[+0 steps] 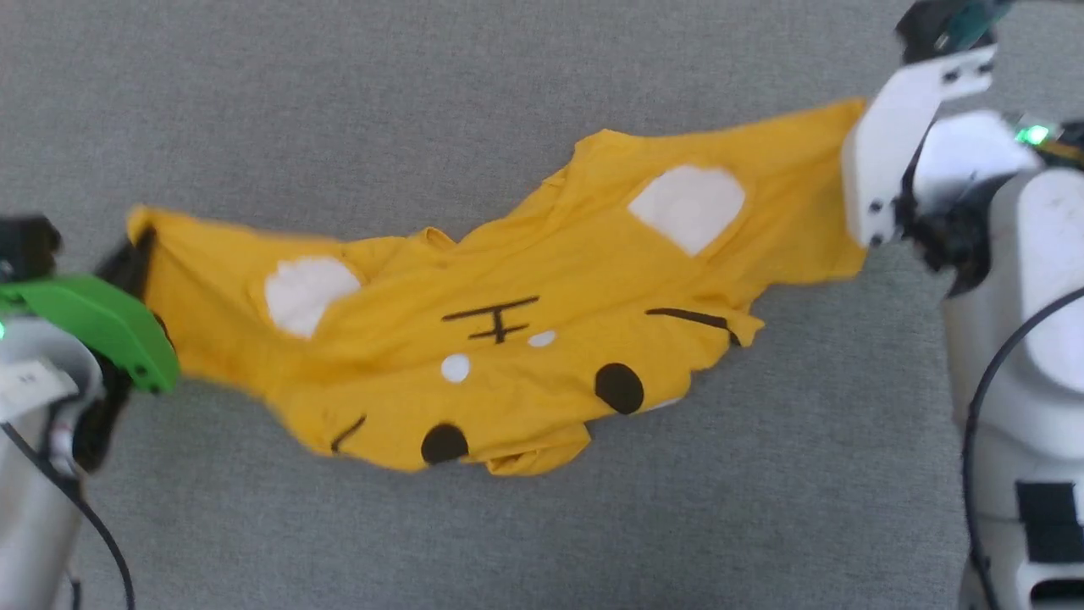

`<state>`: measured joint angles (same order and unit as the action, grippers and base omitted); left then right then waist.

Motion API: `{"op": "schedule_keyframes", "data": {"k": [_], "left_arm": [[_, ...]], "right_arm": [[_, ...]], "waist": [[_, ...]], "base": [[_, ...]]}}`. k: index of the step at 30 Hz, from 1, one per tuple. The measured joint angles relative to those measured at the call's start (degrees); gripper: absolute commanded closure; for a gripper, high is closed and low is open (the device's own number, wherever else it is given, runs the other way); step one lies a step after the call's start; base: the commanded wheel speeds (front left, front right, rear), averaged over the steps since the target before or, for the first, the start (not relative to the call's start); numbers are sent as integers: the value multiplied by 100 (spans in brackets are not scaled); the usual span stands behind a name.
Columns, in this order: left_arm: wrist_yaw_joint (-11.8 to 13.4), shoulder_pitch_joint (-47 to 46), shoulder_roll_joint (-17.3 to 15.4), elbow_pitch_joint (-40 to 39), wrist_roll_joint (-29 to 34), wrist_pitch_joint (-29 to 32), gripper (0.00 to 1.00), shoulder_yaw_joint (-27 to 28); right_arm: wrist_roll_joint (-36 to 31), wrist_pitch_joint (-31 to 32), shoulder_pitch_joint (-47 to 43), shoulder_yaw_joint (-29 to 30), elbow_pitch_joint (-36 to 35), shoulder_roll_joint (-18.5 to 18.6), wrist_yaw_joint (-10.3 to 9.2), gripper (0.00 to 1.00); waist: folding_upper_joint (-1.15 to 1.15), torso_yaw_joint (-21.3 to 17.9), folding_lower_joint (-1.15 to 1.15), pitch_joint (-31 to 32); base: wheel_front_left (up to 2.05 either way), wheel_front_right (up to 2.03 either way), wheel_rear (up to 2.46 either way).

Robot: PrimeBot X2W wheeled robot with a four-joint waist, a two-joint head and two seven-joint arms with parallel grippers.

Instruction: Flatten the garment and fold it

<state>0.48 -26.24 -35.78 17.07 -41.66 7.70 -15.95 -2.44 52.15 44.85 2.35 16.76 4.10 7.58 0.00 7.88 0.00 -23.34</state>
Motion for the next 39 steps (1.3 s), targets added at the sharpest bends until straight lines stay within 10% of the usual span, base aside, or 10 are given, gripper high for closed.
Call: {"op": "schedule_keyframes", "data": {"k": [17,27,39], "left_arm": [[265,-3432,-137,-592,1005,-521,100,165],[811,-5713,94,-73,1681,-1488,100,344],[472,-5215,188,782,1657,-1508,100,-3]], "right_arm": [[-149,-979,3065,5,191,593,0,100],[-1014,-3271,4959,611,508,314,0,100],[-1101,-4234,4669,633,1749,328,0,100]], "waist": [[0,-415,0,-414],[0,-851,0,-809],[0,-837,0,-888]], "base": [[0,0,0],[0,0,0],[0,0,0]]}}
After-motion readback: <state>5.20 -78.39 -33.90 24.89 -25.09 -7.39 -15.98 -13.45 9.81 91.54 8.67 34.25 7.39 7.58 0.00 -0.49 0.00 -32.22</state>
